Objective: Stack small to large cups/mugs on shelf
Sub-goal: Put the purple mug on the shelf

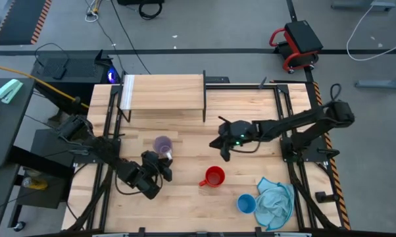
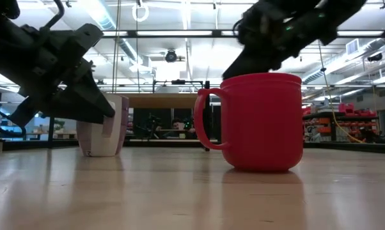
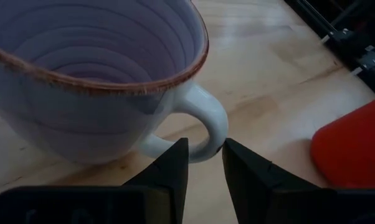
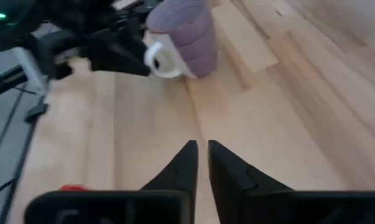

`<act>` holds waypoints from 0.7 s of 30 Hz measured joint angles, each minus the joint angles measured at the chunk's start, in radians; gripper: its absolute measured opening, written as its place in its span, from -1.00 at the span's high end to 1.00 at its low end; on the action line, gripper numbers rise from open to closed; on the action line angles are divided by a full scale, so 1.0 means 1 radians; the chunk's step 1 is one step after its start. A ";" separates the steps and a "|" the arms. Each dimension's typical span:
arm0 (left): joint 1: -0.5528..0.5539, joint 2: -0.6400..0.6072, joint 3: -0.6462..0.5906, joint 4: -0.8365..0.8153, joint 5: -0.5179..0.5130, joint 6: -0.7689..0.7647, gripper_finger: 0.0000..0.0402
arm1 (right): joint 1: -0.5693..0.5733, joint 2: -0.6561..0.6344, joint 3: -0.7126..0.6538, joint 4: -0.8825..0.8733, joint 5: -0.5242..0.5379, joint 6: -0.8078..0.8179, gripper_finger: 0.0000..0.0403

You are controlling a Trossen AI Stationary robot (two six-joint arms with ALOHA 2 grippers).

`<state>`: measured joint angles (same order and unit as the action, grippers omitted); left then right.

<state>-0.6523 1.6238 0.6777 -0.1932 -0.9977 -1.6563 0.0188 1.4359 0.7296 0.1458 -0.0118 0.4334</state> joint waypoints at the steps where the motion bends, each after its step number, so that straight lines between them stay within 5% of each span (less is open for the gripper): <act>1: 0.002 0.000 0.000 0.000 0.000 -0.002 0.47 | -0.006 0.020 0.016 -0.002 -0.005 -0.008 0.85; 21: 0.002 0.000 0.000 0.010 -0.003 -0.008 0.84 | -0.012 0.051 0.118 -0.087 -0.028 -0.079 0.98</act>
<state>-0.6506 1.6238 0.6777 -0.1833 -1.0004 -1.6642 0.0067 1.4865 0.8474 0.0589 -0.0395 0.3546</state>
